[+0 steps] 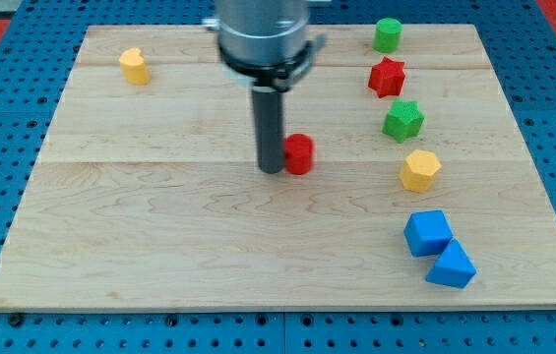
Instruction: Slide the red circle diagonally to the green star
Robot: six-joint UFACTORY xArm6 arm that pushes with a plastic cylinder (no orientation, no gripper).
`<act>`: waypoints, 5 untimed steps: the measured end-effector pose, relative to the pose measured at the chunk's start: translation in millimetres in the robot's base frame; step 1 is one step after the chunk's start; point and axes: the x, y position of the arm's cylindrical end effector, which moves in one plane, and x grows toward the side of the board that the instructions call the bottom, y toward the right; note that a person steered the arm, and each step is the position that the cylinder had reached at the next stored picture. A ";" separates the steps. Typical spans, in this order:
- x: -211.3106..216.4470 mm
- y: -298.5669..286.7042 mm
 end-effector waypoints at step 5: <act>21.4 110.7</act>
